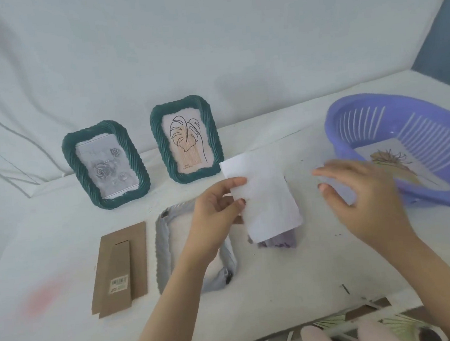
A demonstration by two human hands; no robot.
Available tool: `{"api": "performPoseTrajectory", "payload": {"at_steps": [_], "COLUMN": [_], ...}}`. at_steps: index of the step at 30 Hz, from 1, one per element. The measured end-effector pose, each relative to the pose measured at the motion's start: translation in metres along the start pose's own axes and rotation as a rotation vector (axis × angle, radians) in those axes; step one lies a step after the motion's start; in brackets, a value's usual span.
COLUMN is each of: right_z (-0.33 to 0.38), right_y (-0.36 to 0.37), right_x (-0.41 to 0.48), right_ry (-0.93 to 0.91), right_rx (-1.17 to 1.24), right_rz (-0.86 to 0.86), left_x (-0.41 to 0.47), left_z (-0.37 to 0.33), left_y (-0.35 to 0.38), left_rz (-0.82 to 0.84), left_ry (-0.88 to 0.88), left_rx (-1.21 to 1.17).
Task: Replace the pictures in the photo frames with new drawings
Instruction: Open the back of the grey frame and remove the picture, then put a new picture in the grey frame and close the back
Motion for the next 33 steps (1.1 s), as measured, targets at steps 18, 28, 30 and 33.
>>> {"api": "performPoseTrajectory", "payload": {"at_steps": [18,28,30,33], "right_z": [-0.096,-0.109,-0.11,-0.111], "right_y": [-0.061,-0.076,-0.075,-0.07], "right_x": [0.042,0.055,0.053,0.048], "right_ry": [0.211,0.208,0.209,0.21], "right_rx": [0.237,0.369,0.395,0.439], "right_rz": [0.323,0.351,0.372,0.38], "left_x": [0.048,0.067,0.067,0.064], "left_z": [0.02,0.053,0.053,0.053], "left_y": [0.145,0.184,0.186,0.189], "left_rz": [0.129,0.073,0.049,0.014], "left_ry": [-0.118,-0.222,-0.218,-0.224], "left_rx": [0.05,0.353,0.42,0.525]}}
Point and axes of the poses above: each hand's wrist, its own x-axis towards the middle knuckle, its own y-axis out of the palm, z = x × y, the point moved 10 cm from there along x, towards the middle knuckle, and after that the axes turned 3 degrees about -y, right-handed, at the moved point
